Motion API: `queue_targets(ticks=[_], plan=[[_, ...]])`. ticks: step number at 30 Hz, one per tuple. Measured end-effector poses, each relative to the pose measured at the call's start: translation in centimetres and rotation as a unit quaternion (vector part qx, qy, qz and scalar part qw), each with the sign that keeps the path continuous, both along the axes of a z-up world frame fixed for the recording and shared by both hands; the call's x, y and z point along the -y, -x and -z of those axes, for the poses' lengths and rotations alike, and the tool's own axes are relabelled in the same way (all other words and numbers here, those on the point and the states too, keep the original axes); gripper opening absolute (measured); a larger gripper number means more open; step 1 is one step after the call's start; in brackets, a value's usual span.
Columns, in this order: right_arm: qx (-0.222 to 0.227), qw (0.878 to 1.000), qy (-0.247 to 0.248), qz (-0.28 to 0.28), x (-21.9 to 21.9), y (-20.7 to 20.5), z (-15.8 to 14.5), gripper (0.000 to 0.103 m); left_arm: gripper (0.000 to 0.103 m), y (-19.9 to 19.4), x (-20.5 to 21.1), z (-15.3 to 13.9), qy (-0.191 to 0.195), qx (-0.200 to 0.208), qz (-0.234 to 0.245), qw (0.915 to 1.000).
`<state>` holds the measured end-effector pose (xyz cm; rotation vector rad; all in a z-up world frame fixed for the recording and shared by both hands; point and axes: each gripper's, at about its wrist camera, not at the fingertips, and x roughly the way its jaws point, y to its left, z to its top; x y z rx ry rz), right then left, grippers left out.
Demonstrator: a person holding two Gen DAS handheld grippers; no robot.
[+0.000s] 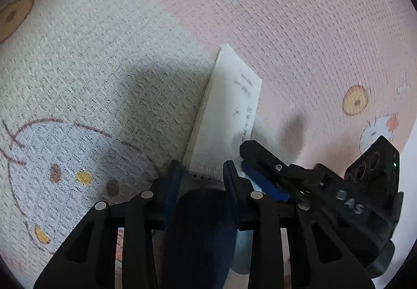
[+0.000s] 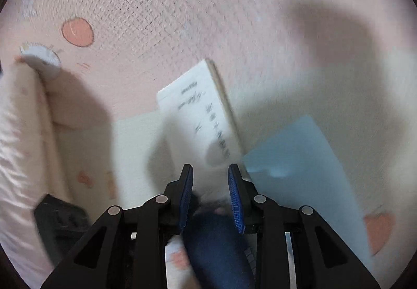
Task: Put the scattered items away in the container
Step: 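Close the right gripper on the edge of the white spiral notepad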
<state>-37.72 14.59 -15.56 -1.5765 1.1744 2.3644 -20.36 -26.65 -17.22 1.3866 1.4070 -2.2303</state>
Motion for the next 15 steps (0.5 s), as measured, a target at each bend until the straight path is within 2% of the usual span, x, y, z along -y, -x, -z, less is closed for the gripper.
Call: queue_targets(ticks=[2,4,8,11,15], plan=[[0.016,0.999,-0.034,-0.007,-0.6,0.5,0.4,0.024,0.035,0.4,0.0,0.0,-0.003,0.0,0.004,1.0],[0.04,0.999,-0.02,-0.023,-1.2,1.4,1.0,0.024,0.035,0.8,-0.1,-0.1,0.003,-0.001,0.01,0.9999],[0.051,0.995,-0.013,-0.084,-1.7,3.1,1.3,0.026,0.035,1.8,-0.4,-0.1,0.025,0.007,0.008,0.9996],[0.047,0.994,0.003,-0.094,-2.3,3.4,1.5,0.026,0.035,2.1,-0.5,-0.4,0.027,0.006,0.003,0.9996],[0.016,0.996,0.0,-0.091,-2.5,2.1,1.0,0.027,0.035,1.9,0.0,-1.4,0.006,-0.004,-0.003,1.0]])
